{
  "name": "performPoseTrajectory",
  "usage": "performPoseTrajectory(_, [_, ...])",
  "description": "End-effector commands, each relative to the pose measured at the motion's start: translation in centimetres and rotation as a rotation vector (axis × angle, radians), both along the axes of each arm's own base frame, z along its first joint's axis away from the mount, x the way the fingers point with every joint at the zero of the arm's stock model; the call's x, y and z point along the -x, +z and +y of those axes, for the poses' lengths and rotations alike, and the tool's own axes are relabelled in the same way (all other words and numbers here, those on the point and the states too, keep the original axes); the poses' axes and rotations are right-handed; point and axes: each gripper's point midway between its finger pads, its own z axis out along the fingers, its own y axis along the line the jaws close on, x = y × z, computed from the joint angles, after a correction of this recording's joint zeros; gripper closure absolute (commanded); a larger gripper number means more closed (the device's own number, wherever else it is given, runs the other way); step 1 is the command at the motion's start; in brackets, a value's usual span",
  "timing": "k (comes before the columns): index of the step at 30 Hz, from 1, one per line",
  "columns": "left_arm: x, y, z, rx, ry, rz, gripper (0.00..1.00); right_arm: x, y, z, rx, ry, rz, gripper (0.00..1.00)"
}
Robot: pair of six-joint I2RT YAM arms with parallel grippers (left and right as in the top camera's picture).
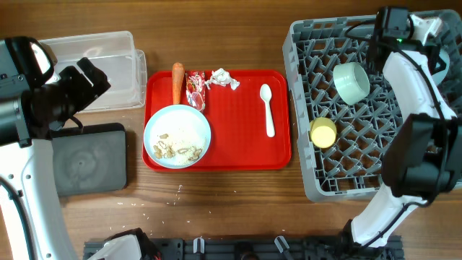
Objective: Sort waste into correct bins and load items into the dishwasher rack
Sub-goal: 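Carry the light blue bowl into the rack and release it, then grasp the white spoon on the red tray with the right gripper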
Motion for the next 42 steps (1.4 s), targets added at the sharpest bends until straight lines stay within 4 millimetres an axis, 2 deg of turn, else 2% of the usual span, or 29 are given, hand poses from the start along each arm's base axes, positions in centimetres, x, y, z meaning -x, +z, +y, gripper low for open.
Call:
performPoseTrajectory(1, [-0.1, 0.4, 0.3, -0.006, 0.017, -0.009, 0.00, 0.1, -0.7, 0.1, 0.044, -0.009, 0.059, 0.96])
performPoseTrajectory(4, [-0.1, 0.4, 0.3, -0.006, 0.017, -0.009, 0.00, -0.6, -1.1, 1.3, 0.024, 0.026, 0.058, 0.96])
performPoseTrajectory(8, [-0.1, 0.4, 0.3, -0.006, 0.017, -0.009, 0.00, -1.7, -1.6, 4.1, 0.000, 0.100, 0.071, 0.96])
performPoseTrajectory(9, [-0.1, 0.4, 0.3, -0.006, 0.017, -0.009, 0.00, -1.9, -1.6, 4.7, -0.001, 0.114, 0.075, 0.93])
performPoseTrajectory(11, [-0.1, 0.4, 0.3, -0.006, 0.017, -0.009, 0.00, -2.2, -1.6, 5.6, -0.001, 0.135, 0.078, 0.72])
performPoseTrajectory(14, [-0.1, 0.4, 0.3, -0.006, 0.017, -0.009, 0.00, -2.3, -2.0, 6.4, -0.017, 0.158, 0.097, 0.57])
performPoseTrajectory(16, [-0.1, 0.4, 0.3, -0.006, 0.017, -0.009, 0.00, -2.1, -2.6, 6.8, -0.046, 0.175, 0.131, 0.41])
performPoseTrajectory(20, [-0.1, 0.4, 0.3, -0.006, 0.017, -0.009, 0.00, -1.4, -3.5, 7.7, -0.155, 0.183, 0.101, 0.35])
performPoseTrajectory(24, [-0.1, 0.4, 0.3, -0.006, 0.017, -0.009, 0.00, -2.2, -3.5, 10.6, -0.421, 0.273, -0.031, 0.35])
performPoseTrajectory(27, [-0.1, 0.4, 0.3, -0.006, 0.017, -0.009, 0.00, -3.5, -1.5, 15.7, -0.727, 0.456, -0.158, 0.36])
performPoseTrajectory(29, [-0.1, 0.4, 0.3, -0.006, 0.017, -0.009, 0.00, -3.4, 1.2, 20.5, -0.943, 0.628, -0.219, 0.40])
performPoseTrajectory(31, [-0.1, 0.4, 0.3, -0.006, 0.017, -0.009, 0.00, -2.4, 4.1, 25.2, -1.121, 0.799, -0.249, 0.40])
performPoseTrajectory(33, [-0.1, 0.4, 0.3, -0.006, 0.017, -0.009, 0.00, 0.0, 6.7, 30.6, -1.320, 0.965, -0.237, 0.40])
performPoseTrajectory(34, [-0.1, 0.4, 0.3, -0.006, 0.017, -0.009, 0.00, 1.3, 7.3, 32.5, -1.389, 1.011, -0.211, 0.40])
performPoseTrajectory(36, [-0.1, 0.4, 0.3, -0.006, 0.017, -0.009, 0.00, 3.6, 7.0, 35.3, -1.474, 1.028, -0.131, 0.41])
performPoseTrajectory(38, [-0.1, 0.4, 0.3, -0.006, 0.017, -0.009, 0.00, 6.0, 5.2, 37.8, -1.507, 1.023, 0.000, 0.44])
performPoseTrajectory(40, [-0.1, 0.4, 0.3, -0.006, 0.017, -0.009, 0.00, 7.8, 2.5, 39.8, -1.494, 0.988, 0.117, 0.44])
performPoseTrajectory(42, [-0.1, 0.4, 0.3, -0.006, 0.017, -0.009, 0.00, 8.3, -0.6, 40.5, -1.435, 0.887, 0.163, 0.44])
